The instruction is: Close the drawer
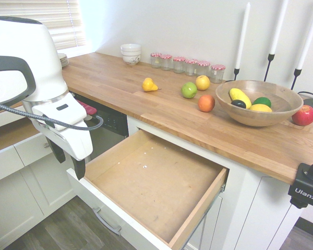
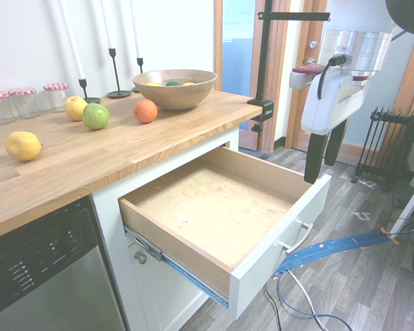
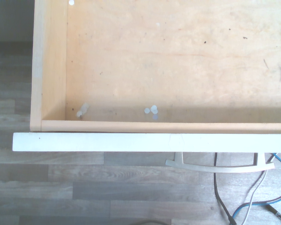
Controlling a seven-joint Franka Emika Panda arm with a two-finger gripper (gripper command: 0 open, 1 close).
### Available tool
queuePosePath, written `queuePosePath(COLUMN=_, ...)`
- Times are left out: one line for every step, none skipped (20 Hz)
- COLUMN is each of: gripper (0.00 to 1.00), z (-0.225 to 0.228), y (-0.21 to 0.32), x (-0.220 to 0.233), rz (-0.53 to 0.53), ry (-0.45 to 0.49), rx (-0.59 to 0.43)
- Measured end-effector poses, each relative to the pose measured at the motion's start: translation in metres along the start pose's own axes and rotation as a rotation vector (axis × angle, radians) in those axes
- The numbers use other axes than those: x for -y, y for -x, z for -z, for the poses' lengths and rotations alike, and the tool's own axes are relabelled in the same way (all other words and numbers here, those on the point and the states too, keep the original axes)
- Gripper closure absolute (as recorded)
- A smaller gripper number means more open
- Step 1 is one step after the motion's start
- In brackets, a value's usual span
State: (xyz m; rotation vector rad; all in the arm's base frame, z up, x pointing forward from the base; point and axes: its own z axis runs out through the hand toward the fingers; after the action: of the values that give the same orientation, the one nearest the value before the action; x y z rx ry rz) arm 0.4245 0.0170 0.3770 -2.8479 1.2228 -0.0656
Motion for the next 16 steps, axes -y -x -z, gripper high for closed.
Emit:
queuePosePath(gripper=0.0, z=0.0, y=0.0, x=0.0, rz=0.0, ry=0.0, rx=0.0)
queuePosePath(gripper=0.0, z=0.0, y=0.0, x=0.0, rz=0.0, ry=-0.001, rx=-0.001)
queuePosePath(gripper=0.0, z=0.0, y=0.0, x=0.0, rz=0.0, ry=-0.003, rx=-0.003)
queuePosePath(gripper=0.0, z=0.0, y=0.0, x=0.001, rz=0.0, ry=-0.005, rx=-0.005)
queuePosePath(gripper=0.0, z=-0.001, y=-0.001, x=0.0, rz=0.0, ry=-0.008, rx=-0.009)
queuePosePath(gripper=0.0, z=-0.005, y=0.0, x=-0.001, rz=0.0, ry=-0.01, rx=-0.011)
queuePosePath(gripper=0.0, z=-0.011, y=0.0, x=-0.002, rz=0.0, ry=-0.008, rx=-0.011)
queuePosePath(gripper=0.0, z=-0.019, y=0.0, x=-0.004, rz=-0.003, ry=-0.004, rx=-0.009)
queuePosePath(gripper=0.0, z=-0.027, y=-0.001, x=-0.007, rz=-0.006, ry=0.001, rx=-0.006)
queuePosePath(gripper=0.0, z=-0.035, y=-0.002, x=-0.008, rz=-0.012, ry=0.005, rx=-0.002)
queuePosePath(gripper=0.0, z=-0.042, y=-0.004, x=-0.01, rz=-0.017, ry=0.008, rx=0.003)
queuePosePath(gripper=0.0, z=-0.05, y=-0.006, x=-0.012, rz=-0.022, ry=0.012, rx=0.008)
queuePosePath(gripper=0.0, z=-0.058, y=-0.009, x=-0.014, rz=-0.026, ry=0.016, rx=0.013)
queuePosePath(gripper=0.0, z=-0.067, y=-0.011, x=-0.015, rz=-0.029, ry=0.02, rx=0.019)
queuePosePath(gripper=0.0, z=-0.076, y=-0.013, x=-0.017, rz=-0.031, ry=0.026, rx=0.026)
queuePosePath(gripper=0.0, z=-0.085, y=-0.016, x=-0.019, rz=-0.031, ry=0.03, rx=0.034)
